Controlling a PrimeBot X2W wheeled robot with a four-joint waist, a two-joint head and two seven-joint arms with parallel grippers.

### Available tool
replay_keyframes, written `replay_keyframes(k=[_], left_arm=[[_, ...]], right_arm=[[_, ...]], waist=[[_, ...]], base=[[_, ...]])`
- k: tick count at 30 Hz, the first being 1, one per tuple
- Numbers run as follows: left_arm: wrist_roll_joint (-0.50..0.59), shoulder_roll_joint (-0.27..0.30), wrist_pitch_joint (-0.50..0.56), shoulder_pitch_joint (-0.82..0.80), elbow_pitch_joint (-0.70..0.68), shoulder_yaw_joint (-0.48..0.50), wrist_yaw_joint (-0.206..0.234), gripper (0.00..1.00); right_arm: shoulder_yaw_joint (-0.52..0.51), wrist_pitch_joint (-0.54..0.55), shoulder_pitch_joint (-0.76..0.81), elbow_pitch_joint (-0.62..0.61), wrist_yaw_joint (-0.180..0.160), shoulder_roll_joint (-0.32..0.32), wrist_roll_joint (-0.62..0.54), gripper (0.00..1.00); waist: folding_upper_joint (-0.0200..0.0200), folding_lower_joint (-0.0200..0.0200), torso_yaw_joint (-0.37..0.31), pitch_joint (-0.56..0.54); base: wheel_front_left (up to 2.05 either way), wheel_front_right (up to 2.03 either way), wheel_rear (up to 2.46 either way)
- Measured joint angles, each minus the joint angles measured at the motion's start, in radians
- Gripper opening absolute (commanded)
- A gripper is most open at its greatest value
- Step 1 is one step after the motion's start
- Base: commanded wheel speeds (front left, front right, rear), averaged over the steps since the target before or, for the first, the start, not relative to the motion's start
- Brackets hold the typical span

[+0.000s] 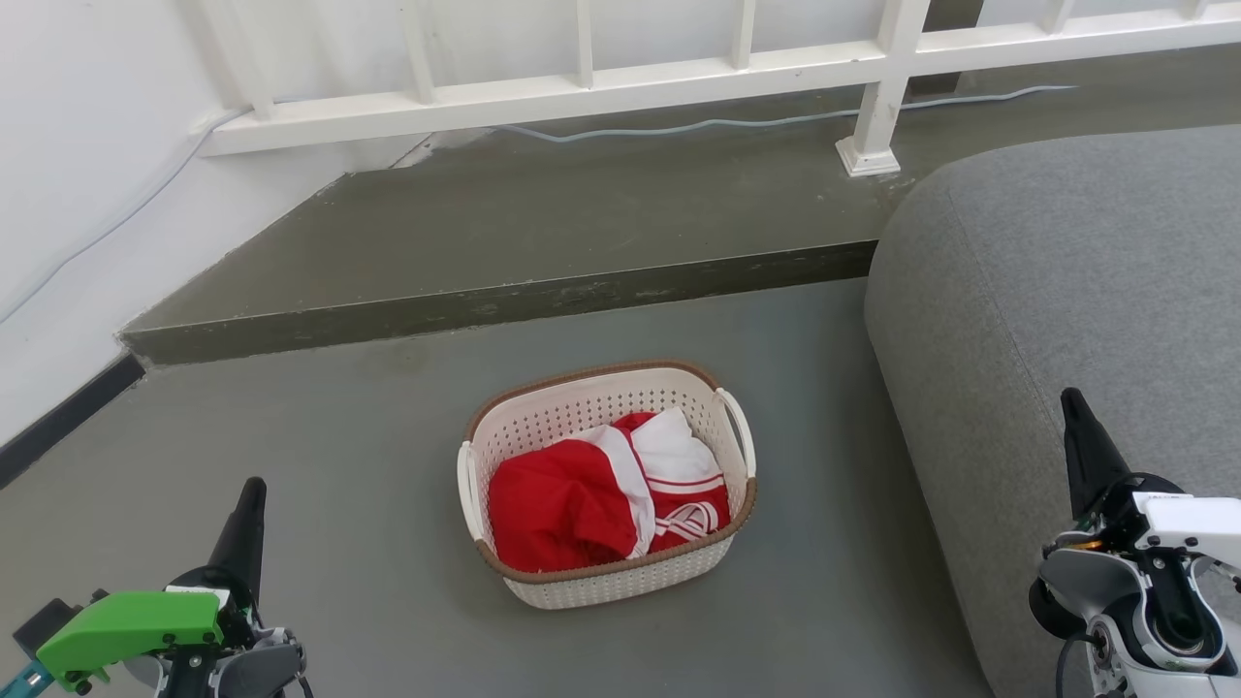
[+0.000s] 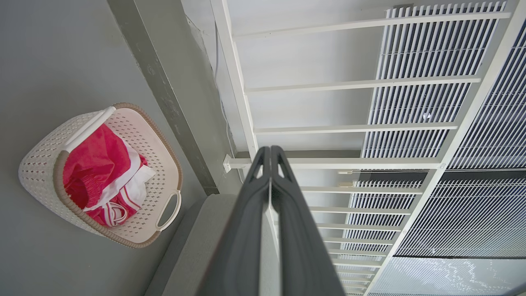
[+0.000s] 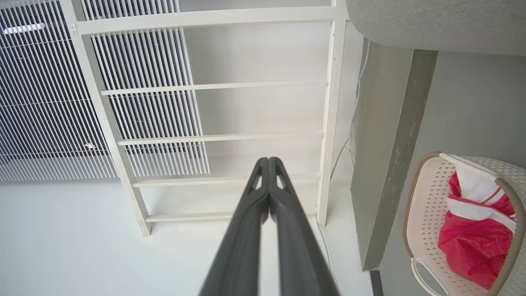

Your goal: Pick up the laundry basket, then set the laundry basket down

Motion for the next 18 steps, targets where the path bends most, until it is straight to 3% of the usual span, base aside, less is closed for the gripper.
replay_keyframes(k=[18], left_arm=[[0.0, 0.0, 0.0, -0.002, 0.007, 0.002, -0.001, 0.0]], right_arm=[[-0.002, 0.007, 0.0, 0.003, 0.003, 0.0, 0.0, 0.0]], waist=[[0.0, 0.0, 0.0, 0.0]], base=[[0.0, 0.0, 0.0]])
